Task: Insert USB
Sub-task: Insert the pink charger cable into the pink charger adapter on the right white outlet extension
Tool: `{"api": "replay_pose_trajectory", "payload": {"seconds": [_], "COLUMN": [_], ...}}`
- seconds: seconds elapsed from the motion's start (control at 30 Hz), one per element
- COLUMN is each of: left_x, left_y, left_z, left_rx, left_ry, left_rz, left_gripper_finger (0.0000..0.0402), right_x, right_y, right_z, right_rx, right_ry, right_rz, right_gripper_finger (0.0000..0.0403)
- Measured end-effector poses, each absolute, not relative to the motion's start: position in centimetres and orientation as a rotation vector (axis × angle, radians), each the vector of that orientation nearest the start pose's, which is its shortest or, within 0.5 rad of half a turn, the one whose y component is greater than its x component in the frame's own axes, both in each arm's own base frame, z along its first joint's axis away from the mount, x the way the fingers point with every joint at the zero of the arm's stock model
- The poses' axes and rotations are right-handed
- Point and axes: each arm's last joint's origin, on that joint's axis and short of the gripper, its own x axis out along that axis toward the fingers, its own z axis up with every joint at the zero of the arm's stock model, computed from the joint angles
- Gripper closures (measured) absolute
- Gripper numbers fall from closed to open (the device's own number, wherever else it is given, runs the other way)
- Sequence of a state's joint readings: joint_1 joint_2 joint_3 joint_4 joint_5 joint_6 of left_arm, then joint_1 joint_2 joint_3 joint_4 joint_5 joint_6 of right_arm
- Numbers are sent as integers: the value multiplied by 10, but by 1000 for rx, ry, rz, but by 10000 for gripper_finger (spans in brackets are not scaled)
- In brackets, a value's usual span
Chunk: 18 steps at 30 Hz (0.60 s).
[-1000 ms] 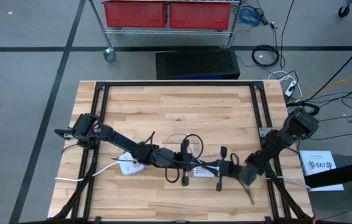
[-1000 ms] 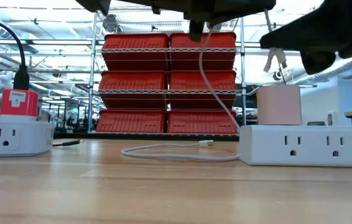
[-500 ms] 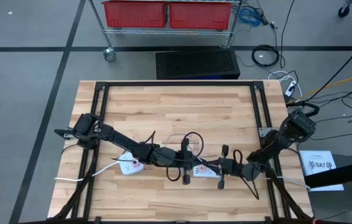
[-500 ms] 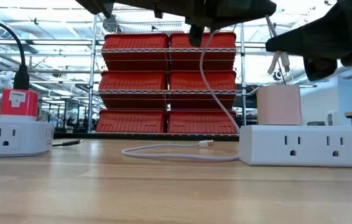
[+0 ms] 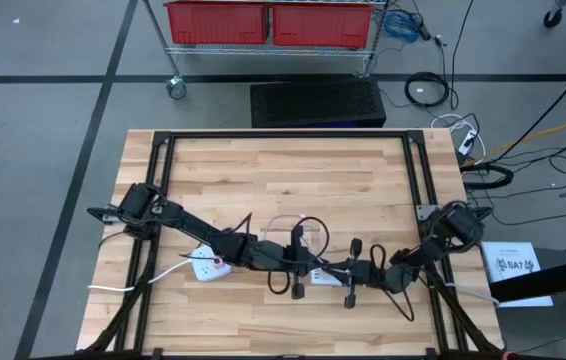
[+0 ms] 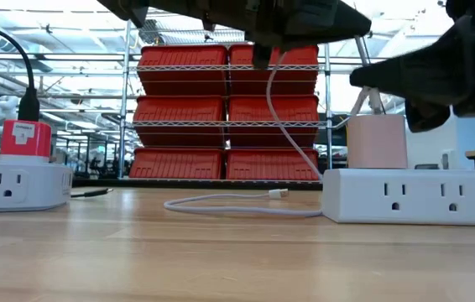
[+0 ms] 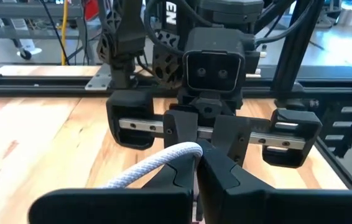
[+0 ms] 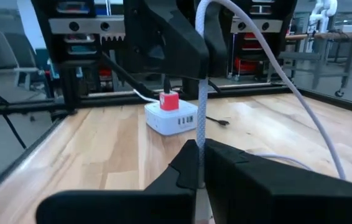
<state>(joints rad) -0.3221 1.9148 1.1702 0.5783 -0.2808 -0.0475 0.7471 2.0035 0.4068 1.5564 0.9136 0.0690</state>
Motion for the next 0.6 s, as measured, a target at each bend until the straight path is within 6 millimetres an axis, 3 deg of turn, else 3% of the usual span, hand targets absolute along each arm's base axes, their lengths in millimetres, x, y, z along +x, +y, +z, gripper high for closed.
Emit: {"api": "replay_pose_trajectory", "payload": {"seconds": [0.6], "left_x": [405], "left_y": [-126], "left_z": [214], "left_rx": [-6], "left_ry": [165], "left_rz": [-31], "left_gripper_finger": [394], "right_x": [204], "right_y": [172], "right_z": [93], "right_rx": [31], "right_ry": [19], "right_rz": [-199], "right_gripper_finger": [403]}}
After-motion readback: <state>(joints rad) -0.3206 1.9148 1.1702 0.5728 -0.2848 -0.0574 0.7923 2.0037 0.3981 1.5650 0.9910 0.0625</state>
